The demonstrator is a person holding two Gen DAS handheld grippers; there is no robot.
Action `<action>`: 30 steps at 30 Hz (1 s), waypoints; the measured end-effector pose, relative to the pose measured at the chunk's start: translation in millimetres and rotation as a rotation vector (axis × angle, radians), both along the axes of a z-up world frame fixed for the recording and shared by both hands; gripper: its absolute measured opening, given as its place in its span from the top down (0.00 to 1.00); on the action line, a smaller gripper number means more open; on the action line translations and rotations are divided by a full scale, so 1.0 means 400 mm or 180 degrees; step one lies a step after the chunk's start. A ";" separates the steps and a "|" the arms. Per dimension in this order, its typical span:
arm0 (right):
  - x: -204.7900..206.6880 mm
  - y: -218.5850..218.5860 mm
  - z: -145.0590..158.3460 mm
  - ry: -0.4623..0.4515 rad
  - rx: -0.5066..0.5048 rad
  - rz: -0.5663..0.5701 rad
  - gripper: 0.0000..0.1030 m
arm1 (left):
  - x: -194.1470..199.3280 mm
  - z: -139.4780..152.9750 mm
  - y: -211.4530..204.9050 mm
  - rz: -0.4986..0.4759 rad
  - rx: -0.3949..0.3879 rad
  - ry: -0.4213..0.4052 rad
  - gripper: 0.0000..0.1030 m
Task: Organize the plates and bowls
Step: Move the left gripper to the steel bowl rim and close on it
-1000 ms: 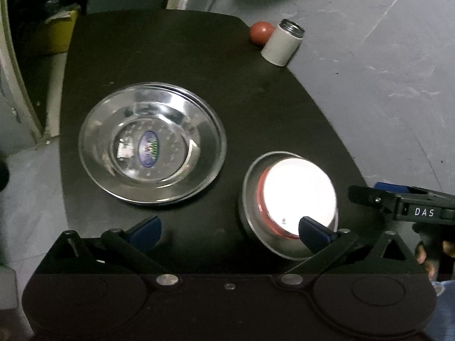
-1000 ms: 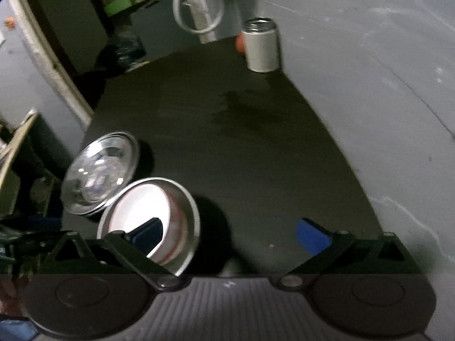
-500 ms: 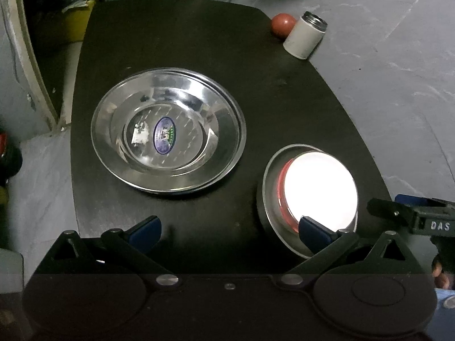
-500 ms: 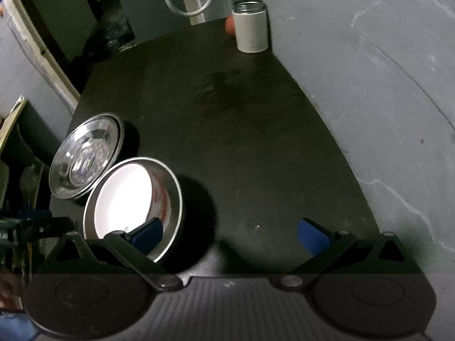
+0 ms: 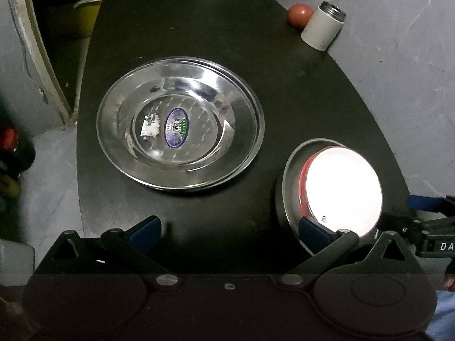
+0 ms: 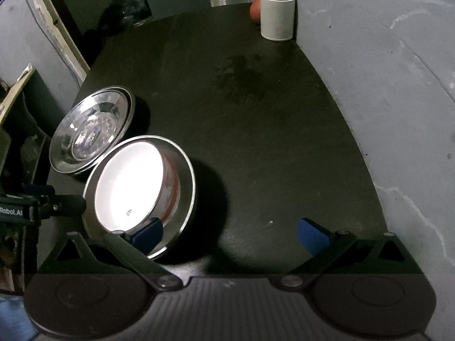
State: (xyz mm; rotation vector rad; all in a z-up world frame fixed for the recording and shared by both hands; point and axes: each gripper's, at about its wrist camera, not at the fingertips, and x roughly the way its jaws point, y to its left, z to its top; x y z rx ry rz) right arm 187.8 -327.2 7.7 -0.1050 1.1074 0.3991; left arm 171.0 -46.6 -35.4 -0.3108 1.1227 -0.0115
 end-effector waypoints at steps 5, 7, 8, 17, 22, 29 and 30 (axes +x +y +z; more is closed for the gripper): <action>0.007 0.018 -0.016 -0.0046 -0.0140 0.0099 0.00 | 0.016 -0.003 -0.023 -0.0069 0.0188 0.0001 0.01; 0.008 0.026 -0.021 -0.0072 -0.0194 0.0161 0.00 | 0.020 -0.003 -0.032 -0.0099 0.0267 0.0002 0.01; 0.008 0.029 -0.023 -0.0091 -0.0223 0.0185 0.00 | 0.022 -0.004 -0.036 -0.0114 0.0288 0.0012 0.01; 0.007 0.026 -0.025 -0.0157 -0.0175 0.0288 0.04 | 0.034 -0.006 -0.061 -0.0167 0.0435 0.0041 0.03; 0.003 0.025 -0.020 -0.0148 -0.0058 0.0380 0.18 | 0.037 -0.004 -0.064 -0.0178 0.0414 0.0020 0.09; 0.004 0.039 -0.020 -0.0072 0.0068 0.0566 0.36 | 0.037 0.000 -0.062 -0.0256 0.0233 -0.0033 0.27; 0.003 0.042 -0.020 -0.0059 0.0091 0.0600 0.40 | 0.038 0.000 -0.059 -0.0263 0.0182 -0.0042 0.31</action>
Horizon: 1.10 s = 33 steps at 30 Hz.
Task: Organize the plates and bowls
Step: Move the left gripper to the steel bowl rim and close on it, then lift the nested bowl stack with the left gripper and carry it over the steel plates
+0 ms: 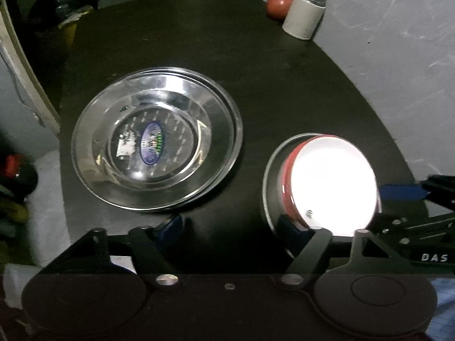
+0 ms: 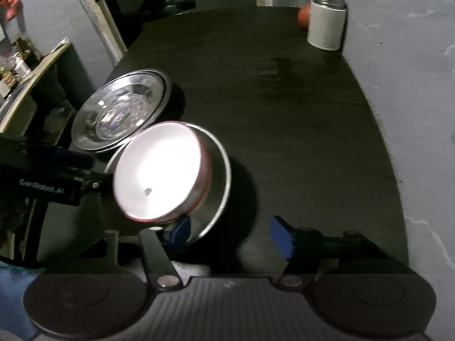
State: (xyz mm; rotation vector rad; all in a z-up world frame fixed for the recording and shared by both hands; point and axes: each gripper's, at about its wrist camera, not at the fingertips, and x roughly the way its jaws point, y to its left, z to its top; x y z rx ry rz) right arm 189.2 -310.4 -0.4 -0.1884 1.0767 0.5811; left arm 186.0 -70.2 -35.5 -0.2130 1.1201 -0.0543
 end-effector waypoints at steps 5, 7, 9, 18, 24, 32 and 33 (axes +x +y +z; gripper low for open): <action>-0.001 0.008 -0.003 0.0062 0.0083 0.0088 0.49 | 0.003 -0.005 0.005 -0.0042 -0.0199 -0.0035 0.46; -0.001 0.010 -0.005 0.0096 0.0122 0.0120 0.56 | 0.004 -0.005 0.004 -0.0064 -0.0242 -0.0054 0.49; -0.003 0.016 -0.005 0.0110 0.0161 0.0171 0.62 | 0.006 -0.005 0.002 -0.0079 -0.0257 -0.0065 0.52; -0.007 0.018 -0.006 0.0105 0.0176 0.0201 0.66 | 0.009 -0.007 0.006 -0.0168 -0.0411 -0.0109 0.69; -0.007 0.016 -0.009 0.0126 0.0200 0.0168 0.66 | 0.009 -0.006 0.003 -0.0220 -0.0484 -0.0140 0.77; -0.007 0.017 -0.014 0.0157 0.0223 0.0143 0.65 | 0.008 -0.008 0.007 -0.0215 -0.0507 -0.0153 0.77; -0.007 0.017 -0.014 0.0155 0.0226 0.0140 0.65 | 0.007 -0.009 0.009 -0.0210 -0.0528 -0.0162 0.78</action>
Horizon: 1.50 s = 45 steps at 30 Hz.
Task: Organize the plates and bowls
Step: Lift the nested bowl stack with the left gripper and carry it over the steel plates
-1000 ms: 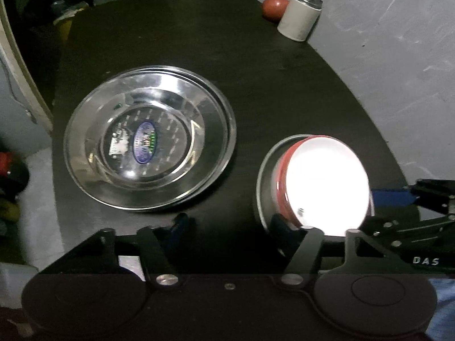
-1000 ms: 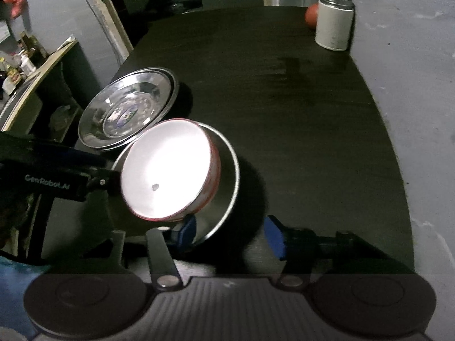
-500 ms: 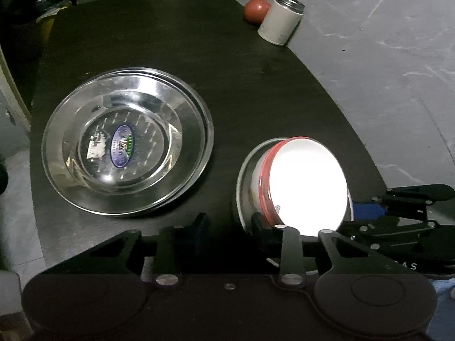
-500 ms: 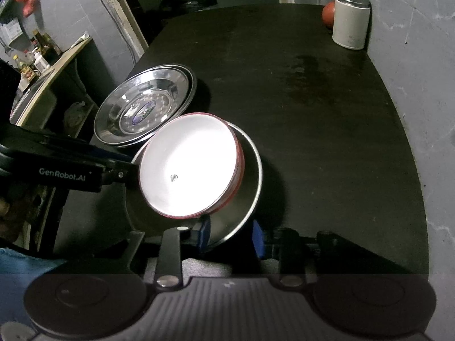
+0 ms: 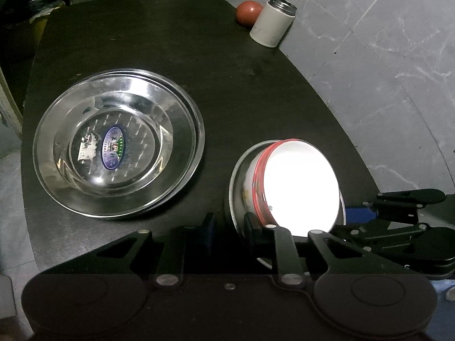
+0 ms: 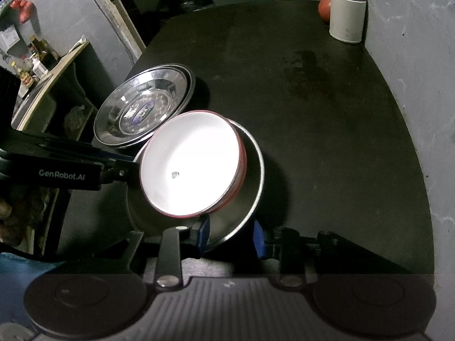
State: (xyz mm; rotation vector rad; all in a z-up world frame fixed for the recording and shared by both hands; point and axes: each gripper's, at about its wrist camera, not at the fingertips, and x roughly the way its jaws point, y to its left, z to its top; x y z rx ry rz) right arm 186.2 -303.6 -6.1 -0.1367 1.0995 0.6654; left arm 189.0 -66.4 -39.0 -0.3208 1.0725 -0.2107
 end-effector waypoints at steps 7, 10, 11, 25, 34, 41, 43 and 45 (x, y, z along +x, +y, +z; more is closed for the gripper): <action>-0.007 -0.003 0.000 -0.0021 0.0015 -0.0014 0.65 | -0.008 -0.003 0.007 0.0004 -0.0144 -0.0055 0.85; -0.008 -0.003 0.000 -0.0028 0.0015 -0.0017 0.65 | -0.011 -0.001 0.003 -0.0008 -0.0126 -0.0058 0.86; -0.007 -0.004 0.000 -0.0030 0.0014 -0.0015 0.65 | -0.011 0.000 0.001 -0.0014 -0.0117 -0.0061 0.86; -0.017 -0.005 0.013 -0.0123 0.0042 -0.0044 0.67 | -0.014 0.018 -0.003 -0.0045 -0.0056 -0.0118 0.88; -0.011 0.015 0.035 -0.0212 0.0137 -0.0030 0.67 | -0.014 0.061 0.018 -0.0037 0.0056 -0.0200 0.88; 0.002 0.040 0.045 -0.0225 0.0212 0.0002 0.67 | -0.008 0.086 0.051 0.0024 0.0092 -0.0245 0.88; 0.005 0.049 0.048 -0.0230 0.0219 0.0018 0.67 | -0.008 0.091 0.065 0.0048 0.0083 -0.0245 0.88; 0.008 0.059 0.051 -0.0235 0.0225 0.0023 0.67 | -0.006 0.097 0.073 0.0070 0.0081 -0.0254 0.88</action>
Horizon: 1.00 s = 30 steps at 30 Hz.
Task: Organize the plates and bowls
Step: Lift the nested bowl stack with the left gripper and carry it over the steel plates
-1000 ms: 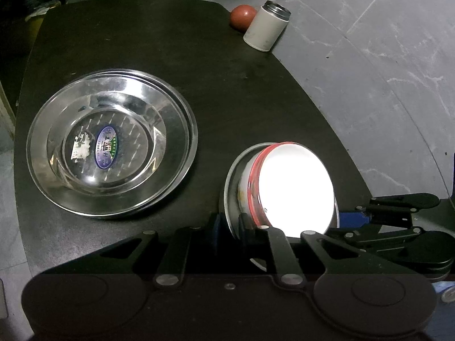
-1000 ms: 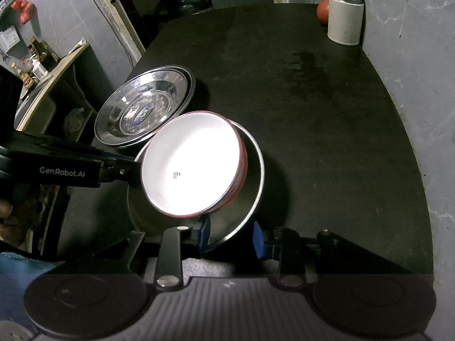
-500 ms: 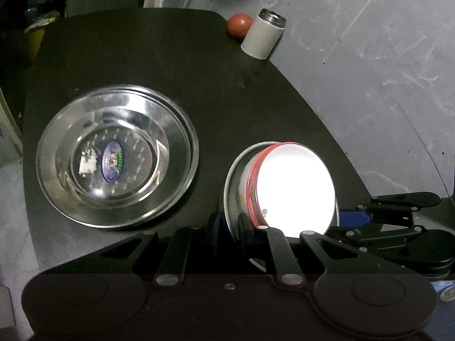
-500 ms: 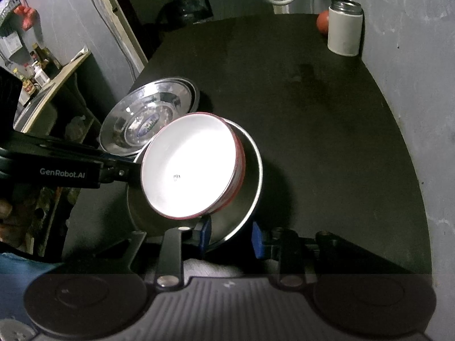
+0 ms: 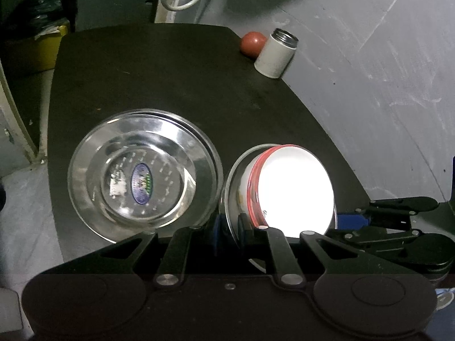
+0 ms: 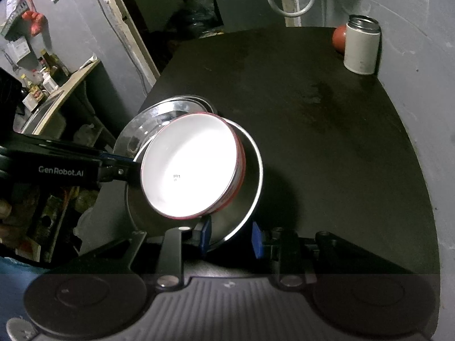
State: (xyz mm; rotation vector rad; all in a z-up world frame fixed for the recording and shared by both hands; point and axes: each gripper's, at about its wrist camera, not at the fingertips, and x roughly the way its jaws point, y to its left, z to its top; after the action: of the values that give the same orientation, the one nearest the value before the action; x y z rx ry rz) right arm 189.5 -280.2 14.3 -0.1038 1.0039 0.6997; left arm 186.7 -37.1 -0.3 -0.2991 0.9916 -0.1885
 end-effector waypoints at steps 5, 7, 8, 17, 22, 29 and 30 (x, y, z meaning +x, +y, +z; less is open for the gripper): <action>0.008 0.021 0.008 -0.0018 0.0017 -0.0024 0.67 | -0.003 0.013 0.030 0.0040 -0.0024 -0.0026 0.88; 0.011 0.030 0.013 -0.0023 0.0025 -0.0027 0.67 | 0.003 0.017 0.040 0.0066 -0.0033 -0.0033 0.88; 0.013 0.034 0.015 -0.0026 0.0029 -0.0029 0.67 | 0.003 0.018 0.045 0.0082 -0.0051 -0.0048 0.88; 0.035 0.096 0.029 -0.0045 0.0058 0.0020 0.67 | 0.017 0.021 0.100 0.0205 -0.0075 -0.0084 0.89; 0.045 0.140 0.033 -0.0047 0.0064 0.0088 0.68 | 0.012 0.022 0.142 0.0290 -0.0069 -0.0074 0.89; 0.065 0.206 0.031 -0.0019 0.0062 0.0189 0.67 | 0.012 0.020 0.203 0.0413 -0.0074 -0.0050 0.89; 0.068 0.215 0.029 -0.0010 0.0060 0.0204 0.68 | 0.014 0.017 0.210 0.0431 -0.0074 -0.0040 0.89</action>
State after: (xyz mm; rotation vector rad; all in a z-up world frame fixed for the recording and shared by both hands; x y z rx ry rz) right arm 216.9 -194.0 26.0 -0.1211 0.9944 0.7671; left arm 192.3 46.9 6.4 -0.3845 0.9536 -0.0786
